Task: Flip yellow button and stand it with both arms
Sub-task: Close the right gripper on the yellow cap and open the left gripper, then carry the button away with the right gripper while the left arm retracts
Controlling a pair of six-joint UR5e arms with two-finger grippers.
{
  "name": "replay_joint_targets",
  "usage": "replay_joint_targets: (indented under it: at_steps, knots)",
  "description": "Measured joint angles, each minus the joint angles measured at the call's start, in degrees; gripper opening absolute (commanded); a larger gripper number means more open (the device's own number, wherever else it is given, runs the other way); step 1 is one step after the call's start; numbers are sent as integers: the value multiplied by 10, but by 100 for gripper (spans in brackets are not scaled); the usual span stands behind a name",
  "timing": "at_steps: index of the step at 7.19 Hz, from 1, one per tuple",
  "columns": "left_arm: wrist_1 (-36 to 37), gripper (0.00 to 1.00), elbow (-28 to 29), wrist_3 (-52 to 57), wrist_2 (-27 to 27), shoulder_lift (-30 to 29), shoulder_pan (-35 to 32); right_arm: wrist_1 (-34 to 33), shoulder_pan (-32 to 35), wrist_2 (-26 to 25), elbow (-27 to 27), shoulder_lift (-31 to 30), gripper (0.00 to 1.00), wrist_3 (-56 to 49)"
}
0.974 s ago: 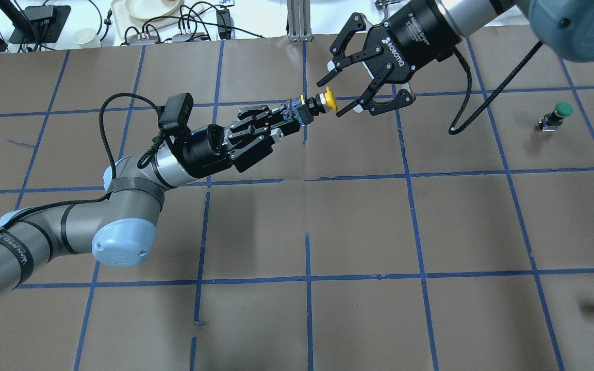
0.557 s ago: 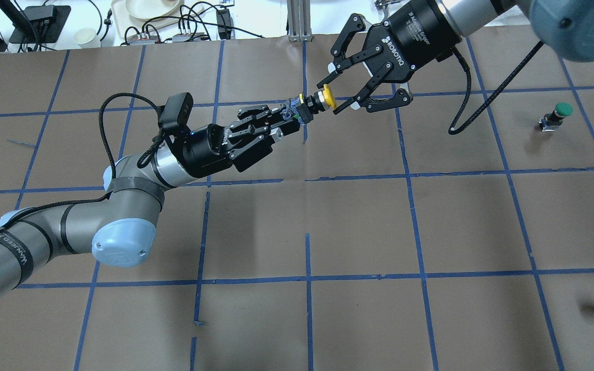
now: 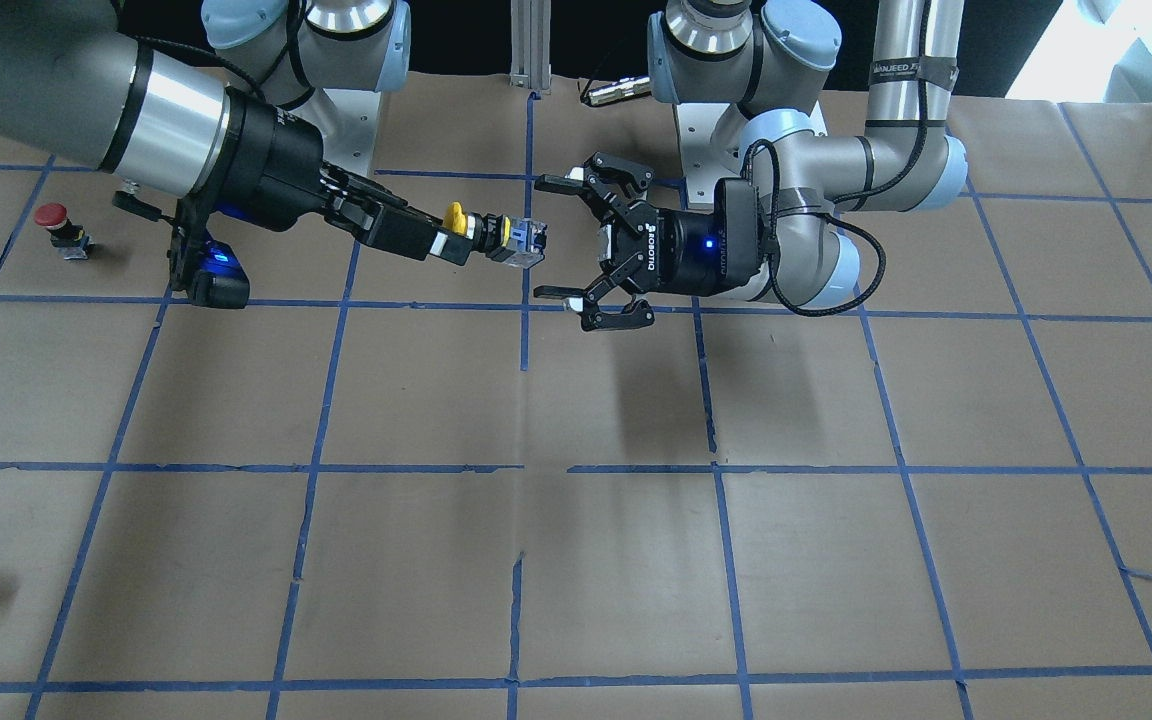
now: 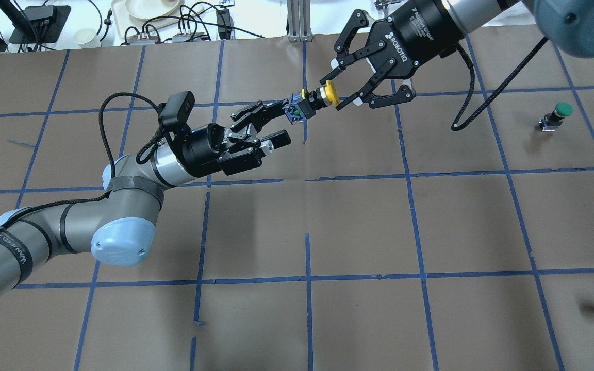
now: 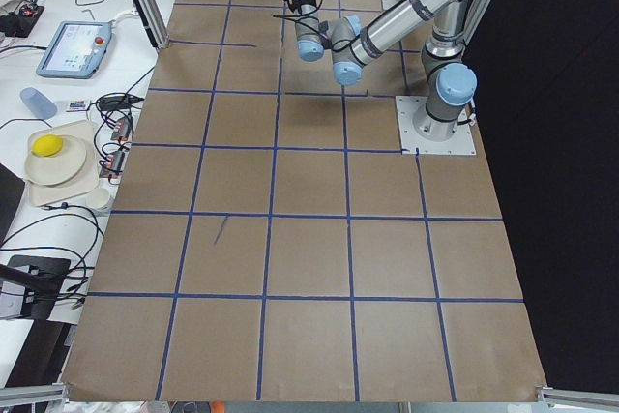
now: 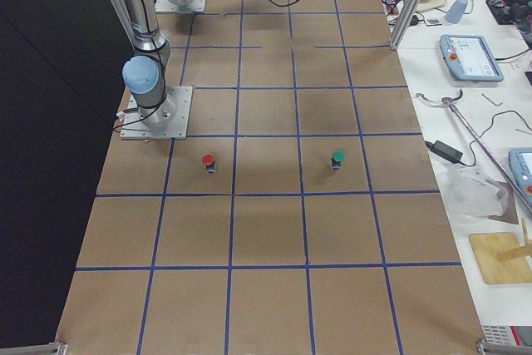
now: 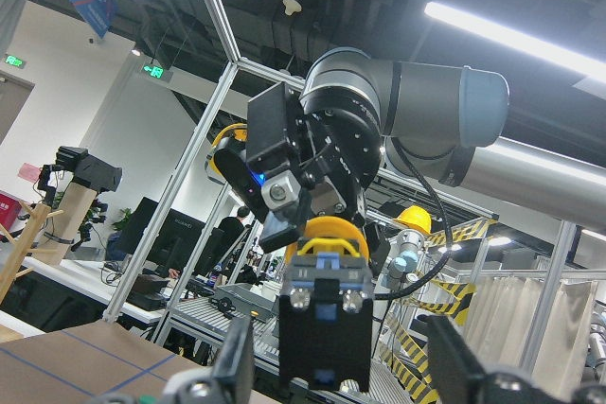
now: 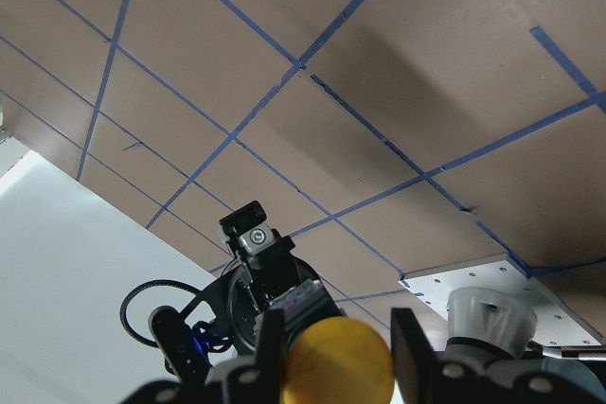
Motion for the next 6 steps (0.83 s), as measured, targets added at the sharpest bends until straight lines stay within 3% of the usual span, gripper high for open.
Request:
replay_joint_targets:
  at_steps: [1, 3, 5, 6]
  knots:
    - [12, 100, 6, -31, 22, 6, 0, 0, -12, -21, -9, 0, 15, -7]
    - [129, 100, 41, -204, 156, 9, 0, -3, -41, -109, -22, 1, 14, -87]
    - [269, 100, 68, -449, 285, 19, -10, -4, -74, -219, -18, 1, 14, -259]
    - [295, 100, 76, -552, 358, 40, -26, -4, -96, -260, -16, 1, 14, -348]
